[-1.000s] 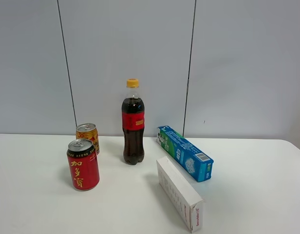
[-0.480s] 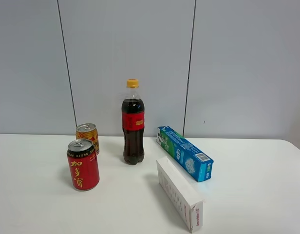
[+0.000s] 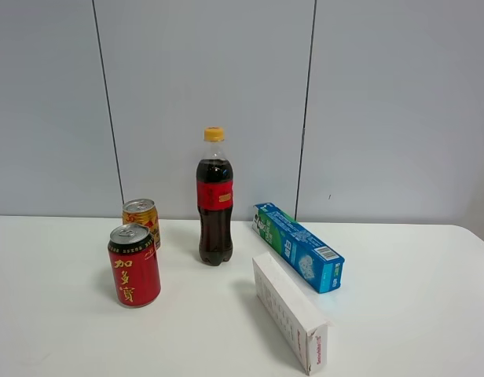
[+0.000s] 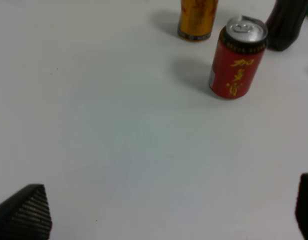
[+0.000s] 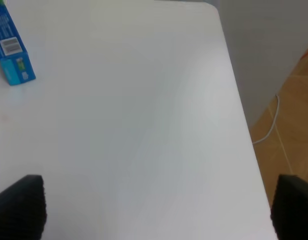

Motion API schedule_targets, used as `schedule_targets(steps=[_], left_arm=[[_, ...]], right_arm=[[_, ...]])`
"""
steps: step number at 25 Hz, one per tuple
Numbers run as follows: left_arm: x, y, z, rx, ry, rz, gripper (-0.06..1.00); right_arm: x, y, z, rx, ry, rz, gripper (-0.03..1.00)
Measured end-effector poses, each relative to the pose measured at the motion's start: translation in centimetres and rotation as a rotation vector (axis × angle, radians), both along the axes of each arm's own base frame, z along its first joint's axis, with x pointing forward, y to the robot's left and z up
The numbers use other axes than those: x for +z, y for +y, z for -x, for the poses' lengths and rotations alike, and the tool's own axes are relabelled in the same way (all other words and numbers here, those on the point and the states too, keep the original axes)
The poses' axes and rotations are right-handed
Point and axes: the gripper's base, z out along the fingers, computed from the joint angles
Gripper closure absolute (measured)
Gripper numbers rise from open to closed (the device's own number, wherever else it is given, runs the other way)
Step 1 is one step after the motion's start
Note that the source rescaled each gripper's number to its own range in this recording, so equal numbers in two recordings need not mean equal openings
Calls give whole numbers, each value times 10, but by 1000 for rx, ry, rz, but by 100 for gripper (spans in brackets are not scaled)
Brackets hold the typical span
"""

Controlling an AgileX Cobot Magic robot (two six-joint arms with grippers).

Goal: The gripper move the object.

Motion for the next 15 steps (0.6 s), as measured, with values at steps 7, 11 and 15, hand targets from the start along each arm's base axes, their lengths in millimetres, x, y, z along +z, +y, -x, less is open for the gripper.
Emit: schedule_targets(steps=[7,11,15], left_arm=[[0,0,0,-1,0,1,-6],[0,0,0,-1,0,1,-6],[0,0,0,-1,0,1,-6]], right_arm=[[-24,2,-10,8,13,-42,-3],[-35,3,-10,16,33,-56,-3],[-40,4,-7,25,10,-50,-3]])
